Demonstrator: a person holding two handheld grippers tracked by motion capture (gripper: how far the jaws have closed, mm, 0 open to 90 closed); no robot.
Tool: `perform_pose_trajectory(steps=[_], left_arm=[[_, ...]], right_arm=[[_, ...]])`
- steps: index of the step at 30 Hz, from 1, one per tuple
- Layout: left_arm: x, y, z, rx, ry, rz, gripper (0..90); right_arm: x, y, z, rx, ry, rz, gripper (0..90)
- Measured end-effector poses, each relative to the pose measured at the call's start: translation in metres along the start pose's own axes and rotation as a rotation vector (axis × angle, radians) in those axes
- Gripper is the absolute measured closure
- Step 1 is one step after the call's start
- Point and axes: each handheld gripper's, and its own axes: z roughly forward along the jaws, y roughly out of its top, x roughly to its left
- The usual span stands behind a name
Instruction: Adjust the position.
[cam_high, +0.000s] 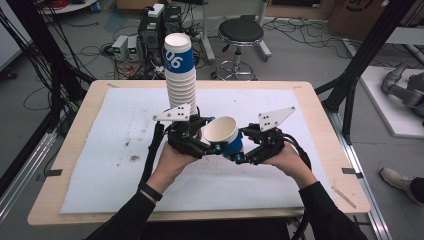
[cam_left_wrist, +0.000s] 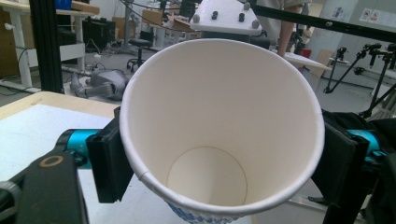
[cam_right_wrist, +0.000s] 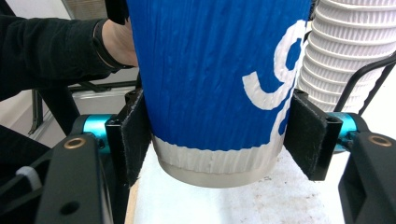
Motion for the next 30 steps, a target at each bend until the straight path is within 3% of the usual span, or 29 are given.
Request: perform_pose_trajectory(steps=[8, 13, 18, 21, 30], left_arm=[[-0.002, 0.003, 0.0, 0.06, 0.005, 0.045, 24.5], [-0.006, 0.01, -0.002, 0.116, 0.029, 0.093, 25.1], [-0.006, 0.013, -0.004, 0.13, 0.032, 0.094, 25.4], [-0.007, 0.014, -0.003, 0.127, 0.024, 0.088, 25.2], [-0.008, 0.013, 0.0, 0.051, 0.012, 0.036, 18.8]], right_arm=[[0.001, -0.001, 0.002, 0.025, -0.005, -0.006, 30.2], [0.001, -0.002, 0.005, 0.051, -0.013, 0.015, 22.4], [0.003, -0.001, 0.01, 0.04, -0.014, 0.01, 21.9], [0.005, 0.0, 0.013, 0.033, -0.017, 0.002, 29.5], [0.003, -0.003, 0.016, -0.034, 0.005, -0.01, 30.6]])
